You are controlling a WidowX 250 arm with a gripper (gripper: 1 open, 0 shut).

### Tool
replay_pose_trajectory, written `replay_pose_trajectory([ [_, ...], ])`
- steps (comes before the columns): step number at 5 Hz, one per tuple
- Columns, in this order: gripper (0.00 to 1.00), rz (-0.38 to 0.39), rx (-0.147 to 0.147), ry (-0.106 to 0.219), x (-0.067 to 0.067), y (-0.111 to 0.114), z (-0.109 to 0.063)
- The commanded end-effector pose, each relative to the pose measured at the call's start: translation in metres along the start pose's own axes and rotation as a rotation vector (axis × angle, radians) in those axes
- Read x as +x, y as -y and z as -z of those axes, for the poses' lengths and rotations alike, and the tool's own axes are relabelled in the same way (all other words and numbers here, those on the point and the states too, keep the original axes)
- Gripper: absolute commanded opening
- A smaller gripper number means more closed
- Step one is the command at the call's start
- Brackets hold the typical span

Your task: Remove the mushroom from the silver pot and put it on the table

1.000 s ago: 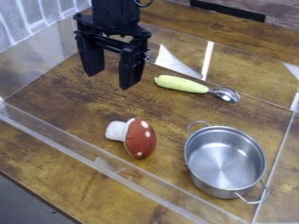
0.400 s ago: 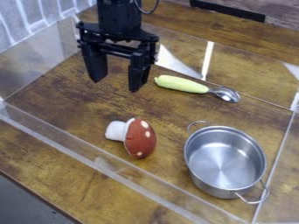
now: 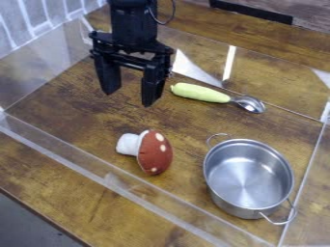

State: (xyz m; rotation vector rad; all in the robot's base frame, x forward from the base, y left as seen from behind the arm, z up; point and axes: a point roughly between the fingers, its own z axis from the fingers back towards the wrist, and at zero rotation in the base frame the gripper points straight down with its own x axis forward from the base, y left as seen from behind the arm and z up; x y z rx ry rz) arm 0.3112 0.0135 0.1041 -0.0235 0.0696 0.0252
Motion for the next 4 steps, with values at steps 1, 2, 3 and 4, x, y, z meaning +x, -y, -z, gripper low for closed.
replay_pose_trajectory([
  [1, 1.00, -0.002, 0.017, 0.066, 0.012, -0.015, -0.031],
  [2, 0.00, -0.013, 0.013, 0.065, 0.009, -0.025, -0.047],
  [3, 1.00, 0.003, 0.006, 0.076, -0.004, -0.017, -0.042],
  [4, 1.00, -0.021, 0.004, 0.078, -0.011, -0.009, -0.040],
])
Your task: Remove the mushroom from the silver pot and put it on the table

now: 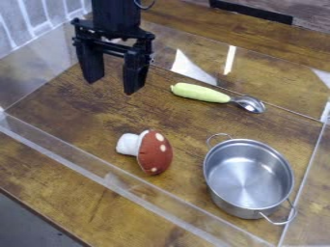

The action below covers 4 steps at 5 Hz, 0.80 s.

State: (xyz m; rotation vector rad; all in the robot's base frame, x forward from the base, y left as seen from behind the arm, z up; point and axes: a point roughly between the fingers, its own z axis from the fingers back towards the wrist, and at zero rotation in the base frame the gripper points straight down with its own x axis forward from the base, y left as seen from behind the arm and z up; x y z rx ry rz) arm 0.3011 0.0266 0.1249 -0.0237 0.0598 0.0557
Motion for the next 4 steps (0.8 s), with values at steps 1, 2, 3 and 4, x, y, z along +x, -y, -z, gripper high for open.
replay_pose_trajectory([
  [1, 1.00, 0.027, 0.009, 0.067, 0.000, 0.009, -0.012],
  [2, 1.00, 0.061, 0.011, 0.062, 0.004, 0.009, -0.011],
  [3, 1.00, 0.079, 0.008, 0.064, 0.010, 0.006, -0.013],
  [4, 1.00, 0.068, 0.002, 0.056, 0.015, -0.001, -0.012],
])
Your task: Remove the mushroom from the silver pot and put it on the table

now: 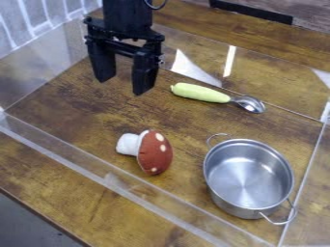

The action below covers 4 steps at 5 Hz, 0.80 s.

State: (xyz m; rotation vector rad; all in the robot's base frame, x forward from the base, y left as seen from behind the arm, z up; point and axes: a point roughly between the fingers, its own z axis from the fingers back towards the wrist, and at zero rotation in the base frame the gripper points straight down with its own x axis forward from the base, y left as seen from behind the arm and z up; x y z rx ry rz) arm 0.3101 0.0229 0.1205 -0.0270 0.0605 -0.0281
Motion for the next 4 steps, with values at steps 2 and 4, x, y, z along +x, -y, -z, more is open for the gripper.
replay_pose_trajectory([
  [2, 1.00, -0.045, -0.010, 0.043, 0.001, -0.013, -0.021],
  [4, 1.00, -0.081, -0.013, 0.050, -0.010, -0.006, -0.033],
])
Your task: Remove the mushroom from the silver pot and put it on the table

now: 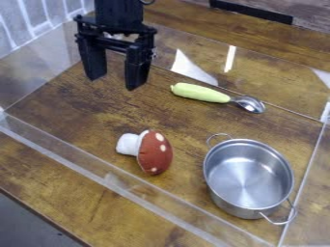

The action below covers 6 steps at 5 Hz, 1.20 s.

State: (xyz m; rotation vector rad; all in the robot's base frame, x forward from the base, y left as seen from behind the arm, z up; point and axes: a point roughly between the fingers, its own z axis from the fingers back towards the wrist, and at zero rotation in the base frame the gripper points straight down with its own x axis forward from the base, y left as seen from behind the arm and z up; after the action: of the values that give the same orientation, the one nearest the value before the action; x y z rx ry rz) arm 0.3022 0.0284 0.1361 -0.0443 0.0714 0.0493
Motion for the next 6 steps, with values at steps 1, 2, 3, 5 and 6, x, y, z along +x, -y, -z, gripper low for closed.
replay_pose_trajectory([
  [1, 1.00, 0.020, 0.006, 0.060, 0.003, 0.005, -0.012],
  [2, 1.00, 0.030, 0.003, 0.042, 0.007, 0.008, -0.001],
  [3, 1.00, 0.100, 0.002, 0.025, 0.008, 0.005, -0.009],
  [5, 1.00, 0.077, -0.004, 0.014, 0.018, 0.005, -0.004],
  [6, 1.00, 0.080, -0.008, 0.003, 0.019, 0.004, -0.002],
])
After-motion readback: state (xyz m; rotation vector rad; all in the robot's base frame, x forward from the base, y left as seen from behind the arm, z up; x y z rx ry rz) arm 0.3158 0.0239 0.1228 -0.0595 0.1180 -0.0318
